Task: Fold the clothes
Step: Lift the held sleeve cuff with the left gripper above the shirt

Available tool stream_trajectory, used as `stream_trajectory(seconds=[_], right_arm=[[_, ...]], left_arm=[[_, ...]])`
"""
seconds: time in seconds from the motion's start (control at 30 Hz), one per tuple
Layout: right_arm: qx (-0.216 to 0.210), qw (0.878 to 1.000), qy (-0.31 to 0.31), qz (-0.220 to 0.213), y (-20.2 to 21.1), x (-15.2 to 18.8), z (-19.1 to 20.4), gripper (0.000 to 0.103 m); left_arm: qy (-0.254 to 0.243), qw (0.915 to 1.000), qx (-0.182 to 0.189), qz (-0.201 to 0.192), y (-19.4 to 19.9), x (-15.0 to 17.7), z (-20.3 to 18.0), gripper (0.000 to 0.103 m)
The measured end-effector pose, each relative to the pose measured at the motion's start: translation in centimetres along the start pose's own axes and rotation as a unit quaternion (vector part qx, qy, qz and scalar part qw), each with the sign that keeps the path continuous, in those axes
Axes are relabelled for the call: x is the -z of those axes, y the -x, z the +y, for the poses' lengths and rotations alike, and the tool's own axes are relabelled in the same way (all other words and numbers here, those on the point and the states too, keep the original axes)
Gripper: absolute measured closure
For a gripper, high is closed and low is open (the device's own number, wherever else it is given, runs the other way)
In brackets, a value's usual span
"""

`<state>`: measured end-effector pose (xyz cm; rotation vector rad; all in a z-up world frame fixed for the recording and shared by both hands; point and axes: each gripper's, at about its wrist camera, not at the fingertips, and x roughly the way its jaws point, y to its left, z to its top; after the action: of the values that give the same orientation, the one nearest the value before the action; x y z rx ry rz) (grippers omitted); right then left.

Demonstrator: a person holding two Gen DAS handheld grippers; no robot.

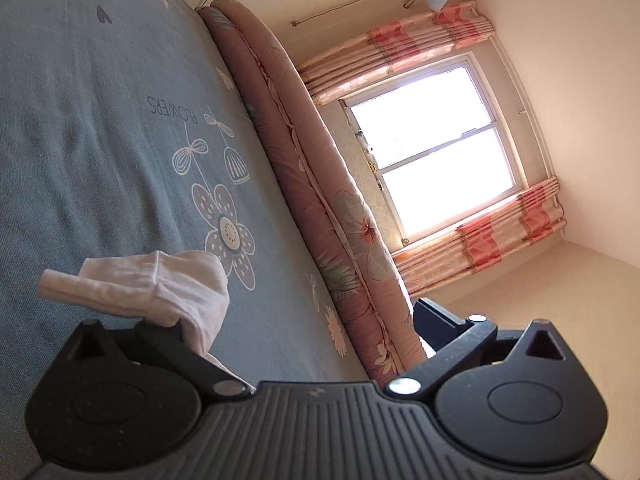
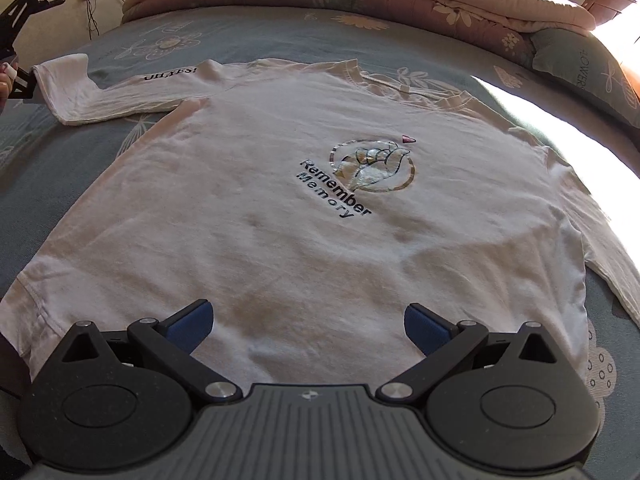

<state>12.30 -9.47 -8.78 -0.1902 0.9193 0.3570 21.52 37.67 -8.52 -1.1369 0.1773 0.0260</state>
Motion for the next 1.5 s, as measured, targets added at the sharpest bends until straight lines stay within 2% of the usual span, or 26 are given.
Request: stream_trajectory(seconds=[0.37, 0.8, 1.23, 1.5], right_arm=[[-0.035, 0.999, 0.001, 0.007, 1.8, 0.1, 0.6, 0.000], [-0.062, 0.998, 0.021, 0.009, 3.0, 1.8, 0.0, 0.000], [-0.060, 0.998, -0.013, 0.000, 4.2, 3.6, -3.4, 0.000], [-0.064, 0.998, -0.028, -0.004, 4.2, 4.2, -4.5, 0.000]], left_arm=[[-0.039, 0.9976, 0.031, 0.048, -1.8, 1.8, -5.6, 0.001], [-0.042, 0.9949, 0.049, 0.077, -4.4, 4.9, -11.2, 0.001], [-0.054, 0.9908, 0.063, 0.107, -8.2, 9.0, -17.5, 0.001], [-0.071, 0.9854, 0.076, 0.135, -10.5, 11.8, -21.1, 0.001]])
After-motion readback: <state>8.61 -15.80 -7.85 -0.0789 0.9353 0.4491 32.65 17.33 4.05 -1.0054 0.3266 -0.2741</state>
